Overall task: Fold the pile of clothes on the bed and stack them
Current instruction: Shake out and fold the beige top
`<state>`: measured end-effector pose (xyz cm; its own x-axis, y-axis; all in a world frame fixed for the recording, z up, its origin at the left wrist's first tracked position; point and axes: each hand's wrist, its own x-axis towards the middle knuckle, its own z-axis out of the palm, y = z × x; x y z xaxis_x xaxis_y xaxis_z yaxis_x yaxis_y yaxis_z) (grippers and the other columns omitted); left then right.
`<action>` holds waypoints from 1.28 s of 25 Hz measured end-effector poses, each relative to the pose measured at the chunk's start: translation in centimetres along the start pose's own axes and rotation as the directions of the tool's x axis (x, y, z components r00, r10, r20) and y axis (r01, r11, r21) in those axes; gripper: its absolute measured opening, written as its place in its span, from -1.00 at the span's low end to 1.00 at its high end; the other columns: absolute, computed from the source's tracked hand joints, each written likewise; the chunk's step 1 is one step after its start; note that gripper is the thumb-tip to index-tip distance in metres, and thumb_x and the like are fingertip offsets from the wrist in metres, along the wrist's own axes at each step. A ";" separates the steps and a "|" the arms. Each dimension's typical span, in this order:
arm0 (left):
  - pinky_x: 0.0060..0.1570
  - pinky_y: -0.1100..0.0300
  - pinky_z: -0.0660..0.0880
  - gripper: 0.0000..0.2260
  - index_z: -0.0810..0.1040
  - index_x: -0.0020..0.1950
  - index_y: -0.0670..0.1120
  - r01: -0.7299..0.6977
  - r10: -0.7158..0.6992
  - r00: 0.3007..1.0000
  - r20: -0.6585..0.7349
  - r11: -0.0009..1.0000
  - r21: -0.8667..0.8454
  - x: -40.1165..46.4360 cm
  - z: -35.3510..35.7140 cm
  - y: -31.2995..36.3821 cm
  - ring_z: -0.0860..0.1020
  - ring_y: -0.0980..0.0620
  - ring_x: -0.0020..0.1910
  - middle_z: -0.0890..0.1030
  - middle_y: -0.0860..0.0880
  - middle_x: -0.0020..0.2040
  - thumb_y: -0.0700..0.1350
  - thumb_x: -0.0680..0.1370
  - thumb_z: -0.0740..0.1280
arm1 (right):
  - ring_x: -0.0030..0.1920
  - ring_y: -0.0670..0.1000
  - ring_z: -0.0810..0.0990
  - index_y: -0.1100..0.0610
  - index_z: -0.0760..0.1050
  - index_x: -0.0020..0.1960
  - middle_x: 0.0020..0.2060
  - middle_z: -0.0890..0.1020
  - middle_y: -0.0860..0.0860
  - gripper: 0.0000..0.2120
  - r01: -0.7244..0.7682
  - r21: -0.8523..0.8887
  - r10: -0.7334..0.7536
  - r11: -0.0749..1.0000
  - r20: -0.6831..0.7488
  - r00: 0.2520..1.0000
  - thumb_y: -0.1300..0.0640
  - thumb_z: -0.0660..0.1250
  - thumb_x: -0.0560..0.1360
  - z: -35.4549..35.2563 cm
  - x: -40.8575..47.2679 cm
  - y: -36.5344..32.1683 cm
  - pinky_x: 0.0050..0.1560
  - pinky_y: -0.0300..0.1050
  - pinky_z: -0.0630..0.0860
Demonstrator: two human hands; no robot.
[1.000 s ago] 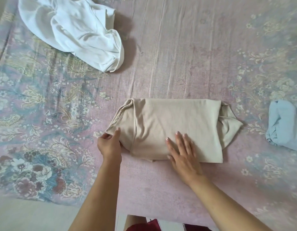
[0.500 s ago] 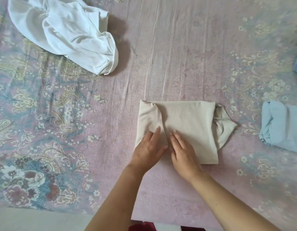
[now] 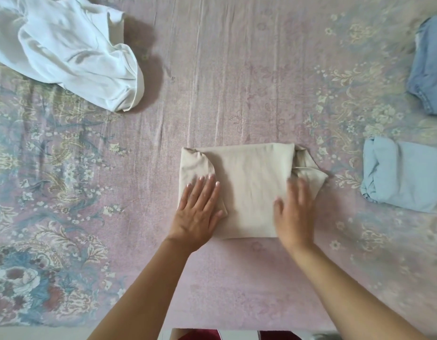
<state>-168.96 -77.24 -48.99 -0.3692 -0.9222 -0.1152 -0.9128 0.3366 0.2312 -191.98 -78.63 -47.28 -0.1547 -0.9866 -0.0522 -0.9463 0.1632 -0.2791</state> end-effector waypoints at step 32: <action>0.10 0.07 0.47 -0.73 0.48 0.29 -0.18 0.568 -0.450 0.791 0.414 0.290 -0.770 15.7 -4.7 8.0 0.55 -0.09 0.05 0.58 -0.12 0.08 -0.15 0.61 0.21 | 0.42 0.08 0.26 0.19 0.30 0.42 0.41 0.38 0.12 -0.52 0.385 -0.071 -0.363 0.920 0.210 0.908 0.10 0.05 0.52 1.6 -0.8 3.8 0.36 0.07 0.19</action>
<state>-181.24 -89.90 -44.40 0.0465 -0.8020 -0.5955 -0.3407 -0.5732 0.7453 -194.98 -77.18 -49.78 0.2627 -0.9536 -0.1473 -0.9506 -0.2296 -0.2087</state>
